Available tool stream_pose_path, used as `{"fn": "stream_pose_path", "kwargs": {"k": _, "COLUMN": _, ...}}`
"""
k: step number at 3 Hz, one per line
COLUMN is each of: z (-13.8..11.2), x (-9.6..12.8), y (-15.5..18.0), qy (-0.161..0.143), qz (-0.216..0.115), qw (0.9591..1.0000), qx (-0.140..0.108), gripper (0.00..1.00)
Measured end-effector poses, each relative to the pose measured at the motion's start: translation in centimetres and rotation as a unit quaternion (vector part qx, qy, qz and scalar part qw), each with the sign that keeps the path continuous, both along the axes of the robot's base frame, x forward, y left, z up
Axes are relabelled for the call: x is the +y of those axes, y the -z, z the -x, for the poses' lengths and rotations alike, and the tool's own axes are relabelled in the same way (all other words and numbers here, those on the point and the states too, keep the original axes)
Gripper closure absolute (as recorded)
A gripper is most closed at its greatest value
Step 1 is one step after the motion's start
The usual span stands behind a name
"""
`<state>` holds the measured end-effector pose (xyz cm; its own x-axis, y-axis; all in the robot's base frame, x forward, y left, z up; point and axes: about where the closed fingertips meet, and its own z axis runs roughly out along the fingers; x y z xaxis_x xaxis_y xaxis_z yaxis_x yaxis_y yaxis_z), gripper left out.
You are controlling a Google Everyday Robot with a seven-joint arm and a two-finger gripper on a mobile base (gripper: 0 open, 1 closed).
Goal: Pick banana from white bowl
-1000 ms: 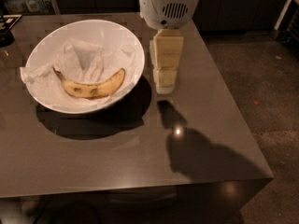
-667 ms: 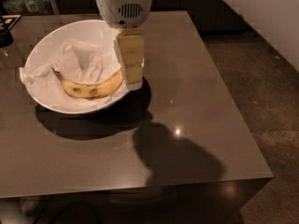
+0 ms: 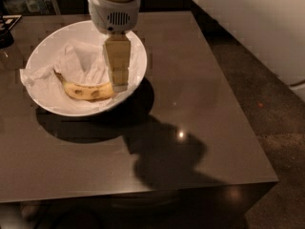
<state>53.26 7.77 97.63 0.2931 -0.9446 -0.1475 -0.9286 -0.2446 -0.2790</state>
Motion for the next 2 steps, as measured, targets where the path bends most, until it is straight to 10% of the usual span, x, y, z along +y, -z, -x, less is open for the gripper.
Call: {"fn": "stream_pose_path", "kwargs": {"k": 2, "z": -2.1, "x": 2.3, "y": 3.9, "qy": 0.025, "qz": -0.04, "qw": 0.9973, "qx": 0.056, "gripper": 0.0}}
